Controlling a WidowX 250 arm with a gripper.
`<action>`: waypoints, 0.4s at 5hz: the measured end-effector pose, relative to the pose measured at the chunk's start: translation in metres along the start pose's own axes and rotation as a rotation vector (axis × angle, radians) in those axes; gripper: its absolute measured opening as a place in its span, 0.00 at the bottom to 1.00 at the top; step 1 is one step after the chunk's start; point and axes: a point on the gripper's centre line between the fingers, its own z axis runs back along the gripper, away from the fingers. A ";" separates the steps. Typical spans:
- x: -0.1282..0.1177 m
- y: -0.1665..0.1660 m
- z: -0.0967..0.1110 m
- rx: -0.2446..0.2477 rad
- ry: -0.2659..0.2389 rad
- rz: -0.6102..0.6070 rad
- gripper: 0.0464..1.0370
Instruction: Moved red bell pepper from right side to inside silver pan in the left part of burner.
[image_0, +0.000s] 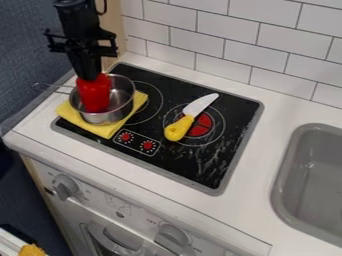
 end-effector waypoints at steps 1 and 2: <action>0.000 0.000 0.001 0.000 0.001 -0.014 0.29; 0.001 -0.006 0.031 -0.011 -0.078 -0.038 0.57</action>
